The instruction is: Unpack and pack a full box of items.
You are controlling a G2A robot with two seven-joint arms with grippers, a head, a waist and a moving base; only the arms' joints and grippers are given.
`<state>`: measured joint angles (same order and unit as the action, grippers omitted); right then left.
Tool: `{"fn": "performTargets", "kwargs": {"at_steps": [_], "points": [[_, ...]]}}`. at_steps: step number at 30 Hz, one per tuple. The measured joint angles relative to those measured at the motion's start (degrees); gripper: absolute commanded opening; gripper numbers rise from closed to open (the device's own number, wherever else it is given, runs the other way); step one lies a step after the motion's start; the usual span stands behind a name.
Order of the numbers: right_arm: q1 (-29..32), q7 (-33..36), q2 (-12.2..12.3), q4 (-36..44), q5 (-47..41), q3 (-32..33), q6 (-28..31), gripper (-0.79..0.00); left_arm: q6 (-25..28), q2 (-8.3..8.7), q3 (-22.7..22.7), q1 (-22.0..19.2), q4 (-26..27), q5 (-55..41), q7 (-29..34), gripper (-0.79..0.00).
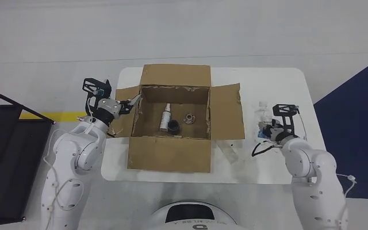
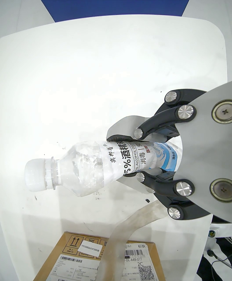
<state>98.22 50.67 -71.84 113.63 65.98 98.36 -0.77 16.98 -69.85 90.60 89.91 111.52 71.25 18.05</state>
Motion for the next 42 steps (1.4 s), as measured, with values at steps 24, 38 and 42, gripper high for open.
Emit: {"fn": "performTargets", "kwargs": {"at_steps": [24, 38, 42], "points": [[0.52, -25.42, -1.29, 18.32, 15.69, -20.0, -5.66, 0.0, 0.0, 0.0, 0.0, 0.0, 0.0, 0.0, 0.0, 0.0], [-15.47, -23.22, -3.23, 7.33, 16.12, -36.32, -2.68, 0.0, -1.22, -0.06, 1.07, 0.54, -0.58, -0.12, -2.94, 0.0], [-16.35, -21.54, -3.27, 5.86, 14.9, -36.83, -0.92, 0.0, -3.26, -0.32, 2.75, 0.07, -4.4, -10.19, -3.13, 0.0]]}}
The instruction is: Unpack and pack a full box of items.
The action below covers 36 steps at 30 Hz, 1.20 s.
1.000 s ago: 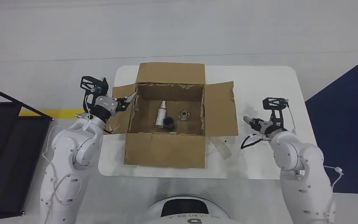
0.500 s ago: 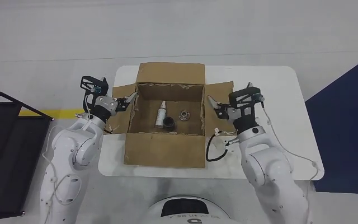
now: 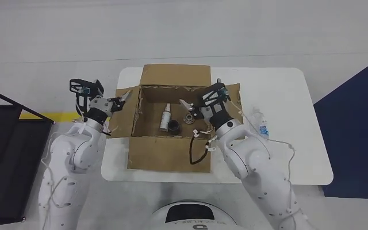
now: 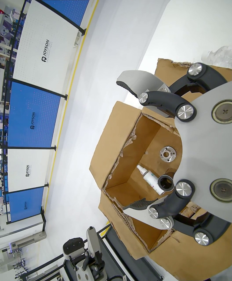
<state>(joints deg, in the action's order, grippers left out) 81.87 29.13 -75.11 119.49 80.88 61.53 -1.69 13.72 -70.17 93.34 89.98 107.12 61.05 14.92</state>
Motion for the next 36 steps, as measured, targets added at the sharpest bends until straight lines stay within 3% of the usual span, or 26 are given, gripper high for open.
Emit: {"fn": "performTargets", "kwargs": {"at_steps": [3, 7, 12, 13, 15, 17, 29, 36], "points": [[-5.61, 8.14, -0.46, -4.37, -3.92, -2.02, 6.19, 0.0, 2.73, 0.04, 0.89, 0.04, -3.19, -5.5, -1.27, 0.0], [-14.41, 18.75, -1.71, -11.55, -8.68, -5.74, 8.02, 0.0, 5.83, 0.16, 2.1, 0.08, -6.84, -9.56, -3.49, 0.0], [-25.08, 28.87, -4.0, -23.36, -15.16, -11.6, 7.54, -0.163, 7.15, 0.18, 2.7, -0.09, -9.59, -11.28, -6.74, 0.0], [-26.68, 30.35, -4.43, -25.39, -16.15, -12.68, 7.45, -0.215, 7.15, 0.18, 2.7, -0.09, -9.59, -11.27, -6.74, 0.0], [-30.03, 33.64, -5.42, -29.8, -18.43, -15.08, 7.48, -0.397, 7.13, 0.18, 2.69, -0.09, -9.53, -11.2, -6.66, 0.0], [-32.71, 36.28, -6.3, -33.64, -20.36, -17.03, 7.42, -0.434, 7.12, 0.18, 2.69, -0.09, -9.52, -11.19, -6.64, 0.0], [-39.12, 40.41, -9.36, -48.67, -25.53, -22.16, 7.47, -0.508, 7.12, 0.18, 2.69, -0.09, -9.52, -11.19, -6.64, 0.0], [-41.05, 40.47, -10.55, -53.31, -26.39, -23.5, 6.73, -0.526, 7.12, 0.18, 2.69, -0.09, -9.52, -11.19, -6.64, 0.0]]}}
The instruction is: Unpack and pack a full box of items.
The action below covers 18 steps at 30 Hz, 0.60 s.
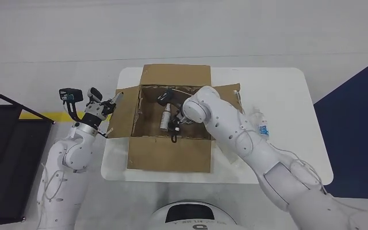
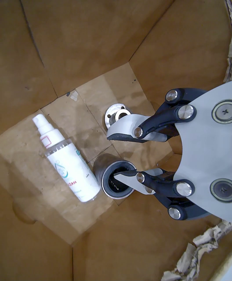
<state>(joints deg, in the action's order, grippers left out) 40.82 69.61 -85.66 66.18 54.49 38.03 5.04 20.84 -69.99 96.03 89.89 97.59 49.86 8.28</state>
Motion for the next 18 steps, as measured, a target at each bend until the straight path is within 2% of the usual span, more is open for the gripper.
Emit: {"fn": "performTargets", "kwargs": {"at_steps": [6, 8, 9, 10, 18], "points": [[-1.09, 1.31, -1.29, -3.55, -0.86, -1.98, -0.47, -0.56, 0.0, 0.0, 0.0, 0.0, 0.0, 0.0, 0.0, 0.0], [-1.52, 1.54, -1.85, -4.82, -1.56, -2.72, -0.24, -0.622, 0.0, 0.0, 0.0, 0.0, 0.0, 0.0, 0.0, 0.0], [-1.7, 1.41, -2.08, -5.32, -1.73, -3.0, -0.24, -0.751, 0.0, 0.0, 0.0, 0.0, 0.0, 0.0, 0.0, 0.0], [-1.88, 1.22, -2.3, -5.77, -1.84, -3.24, -0.26, -0.785, 0.0, 0.0, 0.0, 0.0, 0.0, 0.0, 0.0, 0.0], [-2.73, -0.56, -3.18, -6.66, -1.19, -3.69, -0.79, -0.785, 0.0, 0.0, 0.0, 0.0, 0.0, 0.0, 0.0, 0.0]]}}
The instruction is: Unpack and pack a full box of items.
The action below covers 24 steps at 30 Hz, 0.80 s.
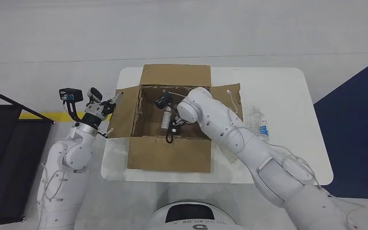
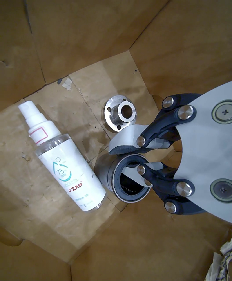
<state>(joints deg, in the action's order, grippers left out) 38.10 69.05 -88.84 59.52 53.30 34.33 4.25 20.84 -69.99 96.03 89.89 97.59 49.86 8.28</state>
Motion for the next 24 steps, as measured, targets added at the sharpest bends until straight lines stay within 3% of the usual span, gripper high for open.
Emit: {"fn": "performTargets", "kwargs": {"at_steps": [4, 9, 13, 17, 24], "points": [[1.54, -2.57, 1.12, 5.1, 1.39, 2.45, 0.28, -0.785, 0.0, 0.0, 0.0, 0.0, 0.0, 0.0, 0.0, 0.0], [9.79, -7.79, 5.2, 21.98, 6.64, 10.65, 2.21, -0.785, 0.0, 0.0, 0.0, 0.0, 0.0, 0.0, 0.0, 0.0], [22.77, -16.38, 9.05, 40.7, 12.6, 21.16, 4.08, -0.785, 0.0, 0.0, 0.0, 0.0, 0.0, 0.0, 0.0, 0.0], [38.55, -31.01, 11.75, 55.01, 14.13, 33.23, 8.34, -0.785, 0.0, 0.0, 0.0, 0.0, 0.0, 0.0, 0.0, 0.0], [59.87, -52.33, 13.23, 64.91, 11.16, 50.87, 4.72, -0.785, 0.0, 0.0, 0.0, 0.0, 0.0, 0.0, 0.0, 0.0]]}}
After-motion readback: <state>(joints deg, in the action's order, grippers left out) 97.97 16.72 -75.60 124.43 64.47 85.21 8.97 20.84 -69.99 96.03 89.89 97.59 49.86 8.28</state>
